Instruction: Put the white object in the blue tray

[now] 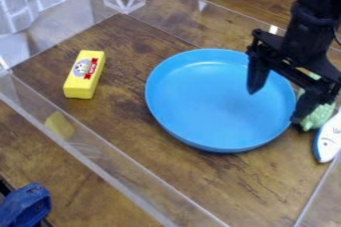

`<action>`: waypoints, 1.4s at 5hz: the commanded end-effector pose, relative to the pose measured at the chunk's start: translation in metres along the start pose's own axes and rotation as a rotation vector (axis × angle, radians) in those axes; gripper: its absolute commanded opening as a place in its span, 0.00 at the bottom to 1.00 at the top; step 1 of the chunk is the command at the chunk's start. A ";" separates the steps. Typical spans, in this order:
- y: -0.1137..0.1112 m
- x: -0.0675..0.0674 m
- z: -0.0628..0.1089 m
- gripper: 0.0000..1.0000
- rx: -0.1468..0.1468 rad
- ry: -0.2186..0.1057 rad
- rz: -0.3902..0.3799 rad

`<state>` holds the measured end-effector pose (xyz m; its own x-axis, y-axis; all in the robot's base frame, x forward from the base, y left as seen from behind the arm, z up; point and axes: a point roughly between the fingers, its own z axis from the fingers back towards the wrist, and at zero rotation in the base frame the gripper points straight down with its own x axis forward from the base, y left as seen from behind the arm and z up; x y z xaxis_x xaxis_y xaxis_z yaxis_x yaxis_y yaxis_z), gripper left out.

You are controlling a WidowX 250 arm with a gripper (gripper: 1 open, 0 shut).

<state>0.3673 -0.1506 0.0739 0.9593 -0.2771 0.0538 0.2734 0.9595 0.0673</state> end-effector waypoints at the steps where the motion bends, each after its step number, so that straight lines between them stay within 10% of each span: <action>1: -0.014 0.013 0.033 1.00 -0.028 -0.134 -0.042; 7: -0.015 0.031 -0.018 1.00 -0.072 -0.202 -0.052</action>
<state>0.3913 -0.1737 0.0410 0.9199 -0.3312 0.2100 0.3375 0.9413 0.0062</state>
